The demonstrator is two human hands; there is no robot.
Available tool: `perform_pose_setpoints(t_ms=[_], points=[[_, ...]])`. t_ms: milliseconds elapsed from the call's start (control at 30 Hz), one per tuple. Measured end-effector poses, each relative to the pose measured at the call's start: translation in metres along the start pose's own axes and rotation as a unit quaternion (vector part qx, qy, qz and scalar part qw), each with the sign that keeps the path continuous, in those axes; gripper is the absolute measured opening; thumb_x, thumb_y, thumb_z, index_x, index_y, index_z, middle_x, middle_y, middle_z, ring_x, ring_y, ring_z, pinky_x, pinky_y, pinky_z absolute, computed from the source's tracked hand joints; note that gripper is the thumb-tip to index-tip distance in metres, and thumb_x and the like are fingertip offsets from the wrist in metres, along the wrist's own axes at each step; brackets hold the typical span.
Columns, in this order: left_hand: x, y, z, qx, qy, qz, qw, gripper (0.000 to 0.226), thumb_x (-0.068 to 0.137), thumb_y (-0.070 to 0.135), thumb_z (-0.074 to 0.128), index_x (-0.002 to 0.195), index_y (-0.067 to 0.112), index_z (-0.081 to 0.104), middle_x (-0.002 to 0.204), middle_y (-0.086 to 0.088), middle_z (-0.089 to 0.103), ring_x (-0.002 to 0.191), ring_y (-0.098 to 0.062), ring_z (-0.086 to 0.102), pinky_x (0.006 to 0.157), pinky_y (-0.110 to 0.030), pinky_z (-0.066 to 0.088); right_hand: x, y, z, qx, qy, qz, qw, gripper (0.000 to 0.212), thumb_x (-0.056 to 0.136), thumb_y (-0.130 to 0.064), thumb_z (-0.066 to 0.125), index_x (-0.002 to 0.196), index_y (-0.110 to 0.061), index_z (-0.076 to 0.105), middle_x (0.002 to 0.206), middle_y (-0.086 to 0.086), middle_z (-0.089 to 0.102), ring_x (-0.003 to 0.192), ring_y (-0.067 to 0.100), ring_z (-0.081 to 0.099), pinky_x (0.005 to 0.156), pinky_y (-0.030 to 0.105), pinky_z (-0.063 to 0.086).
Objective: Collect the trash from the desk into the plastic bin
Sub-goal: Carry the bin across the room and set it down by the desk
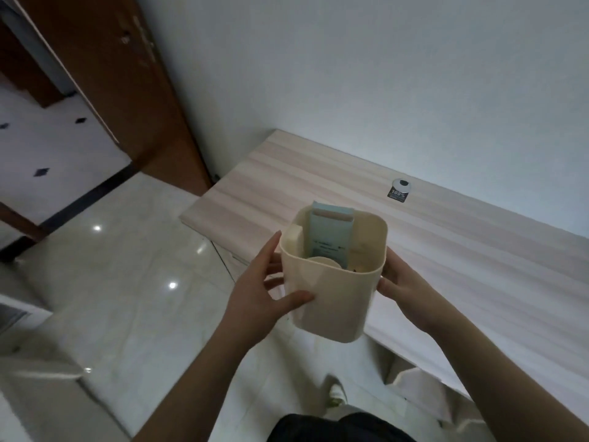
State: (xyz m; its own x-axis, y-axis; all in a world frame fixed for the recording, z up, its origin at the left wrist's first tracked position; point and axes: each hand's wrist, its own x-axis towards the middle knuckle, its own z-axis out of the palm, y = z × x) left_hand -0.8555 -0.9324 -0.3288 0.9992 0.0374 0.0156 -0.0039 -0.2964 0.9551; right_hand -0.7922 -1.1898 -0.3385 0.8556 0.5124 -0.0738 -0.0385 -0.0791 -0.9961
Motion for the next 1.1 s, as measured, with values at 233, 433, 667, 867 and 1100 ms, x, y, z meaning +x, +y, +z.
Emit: perform_pose_setpoints(t_ms=[233, 433, 667, 867, 1100], points=[[0.027, -0.002, -0.006, -0.063, 0.112, -0.023, 0.991, 0.066, 0.062, 0.037, 0.089, 0.117, 0.057, 0.06, 0.119, 0.021, 0.07, 0.109, -0.005, 0.067, 0.083, -0.016, 0.054, 0.057, 0.003, 0.005, 0.11, 0.028, -0.009, 0.993, 0.103, 0.053, -0.064, 0.082, 0.136, -0.013, 0.045, 0.126, 0.012, 0.06, 0.115, 0.026, 0.058, 0.081, 0.028, 0.052], [0.025, -0.01, -0.025, -0.072, 0.187, -0.037, 0.979, 0.065, 0.062, 0.038, 0.089, 0.121, 0.041, 0.062, 0.124, 0.009, 0.07, 0.115, -0.015, 0.067, 0.091, -0.033, 0.057, 0.099, -0.004, 0.019, 0.13, -0.071, -0.005, 0.989, 0.099, 0.056, -0.063, 0.08, 0.138, -0.02, 0.043, 0.128, 0.008, 0.059, 0.114, 0.022, 0.059, 0.081, 0.027, 0.052], [-0.004, -0.034, -0.061, 0.009, 0.308, -0.074, 0.948, 0.052, 0.066, 0.047, 0.075, 0.112, 0.062, 0.057, 0.117, 0.024, 0.065, 0.111, -0.008, 0.065, 0.081, -0.021, 0.057, 0.138, -0.02, 0.074, 0.133, -0.141, 0.01, 0.981, 0.106, 0.055, -0.057, 0.084, 0.141, -0.013, 0.038, 0.126, 0.009, 0.061, 0.115, 0.028, 0.06, 0.086, 0.034, 0.054], [-0.026, -0.066, -0.124, 0.038, 0.38, -0.09, 0.92, 0.055, 0.083, 0.024, 0.077, 0.118, 0.06, 0.053, 0.113, 0.029, 0.067, 0.102, 0.0, 0.066, 0.076, -0.018, 0.053, 0.17, -0.021, 0.16, 0.102, -0.138, 0.025, 0.985, 0.095, 0.056, -0.048, 0.085, 0.134, -0.015, 0.044, 0.116, 0.006, 0.067, 0.107, 0.027, 0.065, 0.083, 0.041, 0.057], [-0.059, -0.094, -0.218, -0.067, 0.399, -0.1, 0.909, 0.06, 0.074, 0.065, 0.07, 0.129, 0.051, 0.052, 0.129, 0.021, 0.064, 0.121, -0.001, 0.059, 0.095, -0.026, 0.054, 0.216, -0.025, 0.28, 0.096, -0.167, 0.016, 0.981, 0.083, 0.059, -0.037, 0.084, 0.133, -0.028, 0.045, 0.118, 0.0, 0.066, 0.109, 0.023, 0.064, 0.082, 0.041, 0.058]])
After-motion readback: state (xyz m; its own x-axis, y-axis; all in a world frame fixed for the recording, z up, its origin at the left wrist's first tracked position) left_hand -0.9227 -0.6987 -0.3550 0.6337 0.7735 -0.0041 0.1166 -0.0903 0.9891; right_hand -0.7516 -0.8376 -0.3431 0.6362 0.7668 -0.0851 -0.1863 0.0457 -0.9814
